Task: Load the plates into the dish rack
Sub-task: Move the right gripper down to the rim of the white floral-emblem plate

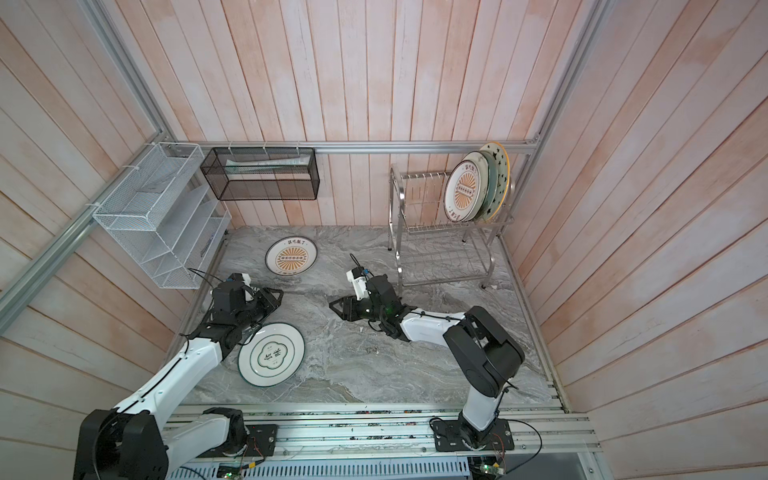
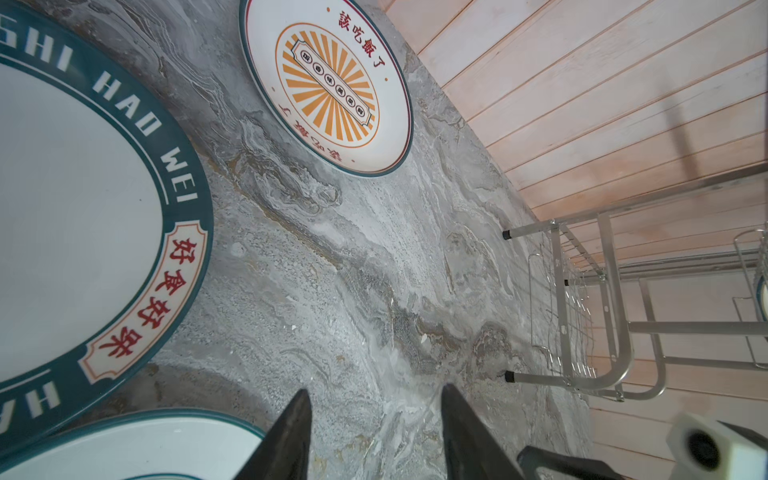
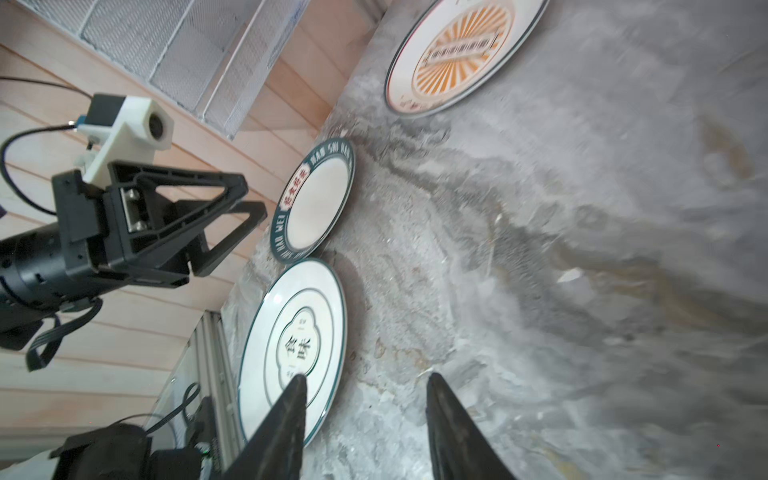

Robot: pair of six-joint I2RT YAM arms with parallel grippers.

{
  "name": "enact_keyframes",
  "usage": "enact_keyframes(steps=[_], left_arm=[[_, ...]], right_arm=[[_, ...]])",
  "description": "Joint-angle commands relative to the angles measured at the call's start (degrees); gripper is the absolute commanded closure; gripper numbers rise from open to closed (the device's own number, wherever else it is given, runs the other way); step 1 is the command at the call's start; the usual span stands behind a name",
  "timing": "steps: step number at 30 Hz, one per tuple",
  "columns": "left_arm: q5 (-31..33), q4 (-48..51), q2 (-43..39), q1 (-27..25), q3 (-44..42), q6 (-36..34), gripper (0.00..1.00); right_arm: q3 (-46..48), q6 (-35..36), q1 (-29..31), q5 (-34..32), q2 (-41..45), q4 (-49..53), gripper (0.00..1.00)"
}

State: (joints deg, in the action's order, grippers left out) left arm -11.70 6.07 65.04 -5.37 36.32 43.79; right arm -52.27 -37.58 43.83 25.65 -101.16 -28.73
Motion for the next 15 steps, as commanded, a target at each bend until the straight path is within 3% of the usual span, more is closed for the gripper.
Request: enact_keyframes(steps=[1,15], left_arm=[[-1.9,0.0,1.0,0.3,-0.3,-0.4,0.48],[-4.1,-1.1,2.1,0.6,-0.2,-0.9,0.48]], right_arm=[[-2.1,-6.2,1.7,6.0,-3.8,-1.5,0.54],[-7.3,-14.7,4.9,12.1,-14.4,-4.5,0.56]])
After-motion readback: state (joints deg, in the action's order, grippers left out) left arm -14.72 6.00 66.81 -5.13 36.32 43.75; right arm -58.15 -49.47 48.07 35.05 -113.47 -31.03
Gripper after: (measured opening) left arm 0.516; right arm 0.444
